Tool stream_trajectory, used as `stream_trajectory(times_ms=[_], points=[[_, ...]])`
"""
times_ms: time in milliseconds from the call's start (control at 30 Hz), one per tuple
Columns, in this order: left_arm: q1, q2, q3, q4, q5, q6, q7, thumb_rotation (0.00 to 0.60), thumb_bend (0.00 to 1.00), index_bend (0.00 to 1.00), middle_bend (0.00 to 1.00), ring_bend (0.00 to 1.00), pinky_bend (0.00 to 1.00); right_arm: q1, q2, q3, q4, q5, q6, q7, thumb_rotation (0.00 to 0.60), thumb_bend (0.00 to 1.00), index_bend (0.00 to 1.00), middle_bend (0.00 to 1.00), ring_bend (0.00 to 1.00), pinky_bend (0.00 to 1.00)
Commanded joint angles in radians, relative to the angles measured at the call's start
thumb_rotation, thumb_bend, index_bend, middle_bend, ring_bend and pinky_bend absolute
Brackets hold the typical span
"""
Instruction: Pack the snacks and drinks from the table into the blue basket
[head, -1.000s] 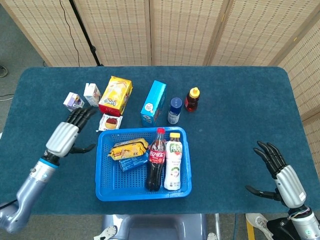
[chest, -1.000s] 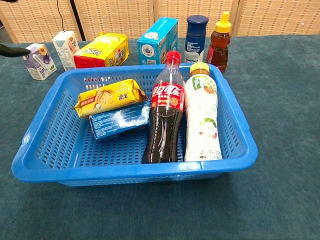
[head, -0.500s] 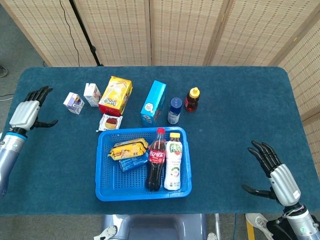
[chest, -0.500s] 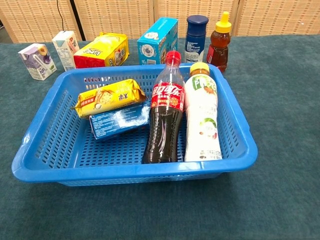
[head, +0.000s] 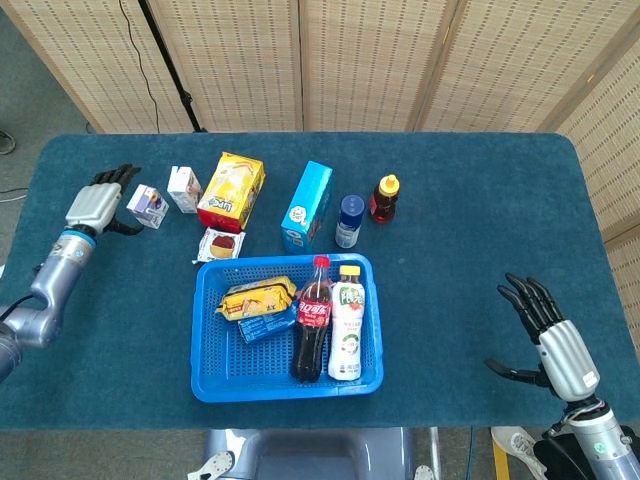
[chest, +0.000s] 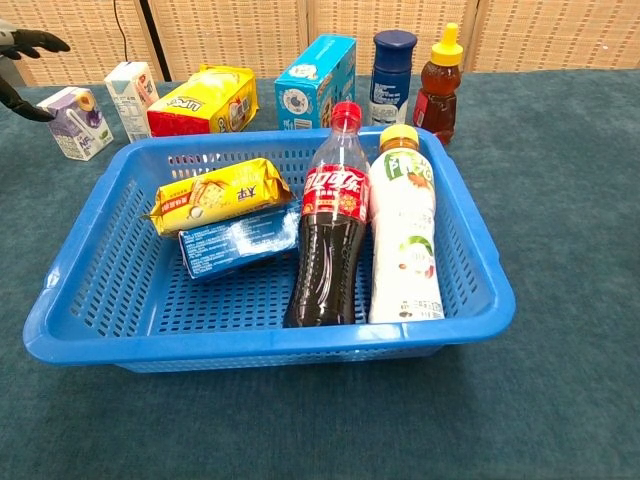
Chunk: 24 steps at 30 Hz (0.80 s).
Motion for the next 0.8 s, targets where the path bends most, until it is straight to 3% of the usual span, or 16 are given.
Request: stream_trajectory(times_ms=[33,367,467,533,600,700,800], points=[[-0.027,-0.041,0.0,0.053,0.0,-0.031,-0.004,0.572,0.2,0.0,0.0,0.0,0.0,0.002,-0.004,0.001,0.003,0.007,-0.01,-0.001,0.6,0.0,0.0,0.0,0.0,0.0],[-0.052,-0.147,0.004,0.215,-0.014,-0.116,-0.036,0.57,0.2,0.0,0.0,0.0,0.0,0.012,-0.015,0.005,0.018,0.028,-0.043,0.0,0.6,0.0,0.0,0.0,0.0,0.0],[-0.055,-0.175,0.003,0.25,-0.011,-0.118,-0.052,0.569,0.2,0.0,0.0,0.0,0.1,0.015,-0.018,0.006,0.02,0.03,-0.048,0.003,0.6,0.0,0.0,0.0,0.0,0.0],[-0.06,-0.193,0.001,0.275,-0.006,-0.112,-0.065,0.589,0.21,0.0,0.01,0.01,0.22,0.016,-0.019,0.005,0.021,0.031,-0.051,0.006,0.6,0.0,0.0,0.0,0.0,0.0],[-0.062,-0.206,0.0,0.294,0.001,-0.097,-0.076,0.6,0.24,0.05,0.11,0.09,0.32,0.017,-0.02,0.006,0.022,0.032,-0.052,0.007,0.6,0.0,0.0,0.0,0.0,0.0],[-0.061,-0.224,-0.005,0.323,0.007,-0.061,-0.082,0.6,0.31,0.29,0.36,0.3,0.45,0.017,-0.021,0.007,0.024,0.033,-0.051,0.009,0.6,0.0,0.0,0.0,0.0,0.0],[-0.06,-0.232,-0.007,0.344,0.007,-0.055,-0.082,0.6,0.37,0.43,0.49,0.4,0.49,0.016,-0.021,0.006,0.024,0.032,-0.049,0.012,0.6,0.0,0.0,0.0,0.0,0.0]])
